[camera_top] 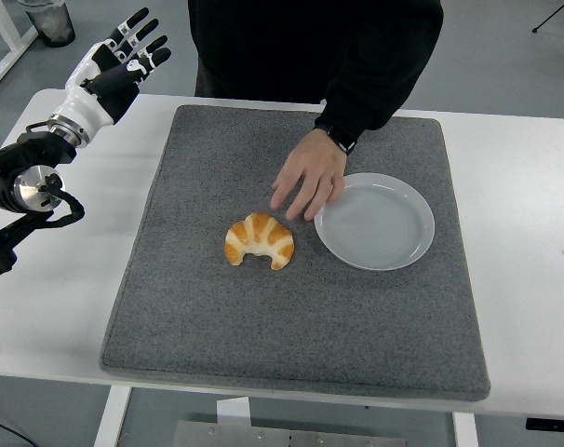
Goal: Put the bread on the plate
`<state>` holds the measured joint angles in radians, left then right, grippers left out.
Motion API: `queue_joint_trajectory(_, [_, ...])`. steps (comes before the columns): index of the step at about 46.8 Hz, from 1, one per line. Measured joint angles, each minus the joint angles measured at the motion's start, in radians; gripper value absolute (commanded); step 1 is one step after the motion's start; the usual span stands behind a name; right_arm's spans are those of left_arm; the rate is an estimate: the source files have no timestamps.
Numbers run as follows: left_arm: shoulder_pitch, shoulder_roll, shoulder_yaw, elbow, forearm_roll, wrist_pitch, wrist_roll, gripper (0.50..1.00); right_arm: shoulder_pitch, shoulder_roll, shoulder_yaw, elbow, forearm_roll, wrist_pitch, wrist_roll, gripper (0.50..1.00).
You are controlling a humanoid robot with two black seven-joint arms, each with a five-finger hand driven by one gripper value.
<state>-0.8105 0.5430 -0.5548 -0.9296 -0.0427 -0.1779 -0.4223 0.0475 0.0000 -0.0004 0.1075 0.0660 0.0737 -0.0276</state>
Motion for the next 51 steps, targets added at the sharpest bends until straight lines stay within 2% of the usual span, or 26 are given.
queue_joint_trajectory(51, [0.005, 0.004, -0.003, 0.002, -0.005, 0.012, 0.001, 0.992, 0.000, 0.000, 0.000, 0.003, 0.000, -0.001, 0.000, 0.952])
